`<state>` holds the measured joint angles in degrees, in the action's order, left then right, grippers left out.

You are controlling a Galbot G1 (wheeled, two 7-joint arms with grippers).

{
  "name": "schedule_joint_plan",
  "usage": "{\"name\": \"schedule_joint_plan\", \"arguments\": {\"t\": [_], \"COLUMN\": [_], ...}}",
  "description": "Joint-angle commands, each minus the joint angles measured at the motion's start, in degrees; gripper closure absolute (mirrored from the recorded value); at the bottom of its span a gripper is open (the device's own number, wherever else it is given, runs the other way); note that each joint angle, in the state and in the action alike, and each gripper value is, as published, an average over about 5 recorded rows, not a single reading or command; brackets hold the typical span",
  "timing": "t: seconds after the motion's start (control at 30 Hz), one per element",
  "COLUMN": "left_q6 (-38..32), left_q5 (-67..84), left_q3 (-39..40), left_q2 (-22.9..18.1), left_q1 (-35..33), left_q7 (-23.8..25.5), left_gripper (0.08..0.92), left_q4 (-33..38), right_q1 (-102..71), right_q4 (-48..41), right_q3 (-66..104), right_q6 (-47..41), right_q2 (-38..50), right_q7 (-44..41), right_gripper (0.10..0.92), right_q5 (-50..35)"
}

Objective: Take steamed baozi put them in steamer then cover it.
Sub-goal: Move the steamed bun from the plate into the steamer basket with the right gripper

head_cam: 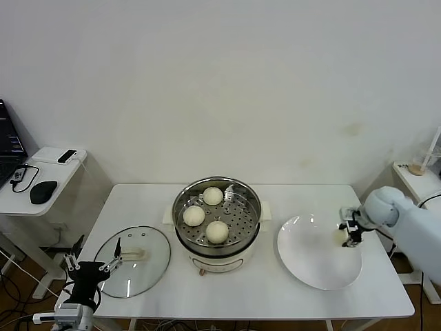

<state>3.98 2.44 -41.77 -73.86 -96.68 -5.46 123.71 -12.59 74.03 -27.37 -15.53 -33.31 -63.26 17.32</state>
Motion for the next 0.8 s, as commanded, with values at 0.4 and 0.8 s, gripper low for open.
{"name": "schedule_joint_plan", "arguments": {"t": [0.4,0.8], "left_q6": [0.01,-0.05], "left_q5": [0.12,0.0], "left_q3": [0.34,0.11], "left_q2": [-0.02,-0.5], "left_q1": [0.89,1.14], "left_q7": [0.06,0.02], "left_gripper": [0.177,0.177], "left_q4": [-0.72,-1.43], "right_q1": [33.82,38.15], "right_q4": [11.75,10.68], "right_q3": [-23.07,-30.74], "right_q6": [-7.88,-16.5], "right_q2": [-6.14,-22.02], "right_q7": [2.79,11.25], "right_gripper": [0.457,0.449], "right_q5": [-21.3,-34.8]}}
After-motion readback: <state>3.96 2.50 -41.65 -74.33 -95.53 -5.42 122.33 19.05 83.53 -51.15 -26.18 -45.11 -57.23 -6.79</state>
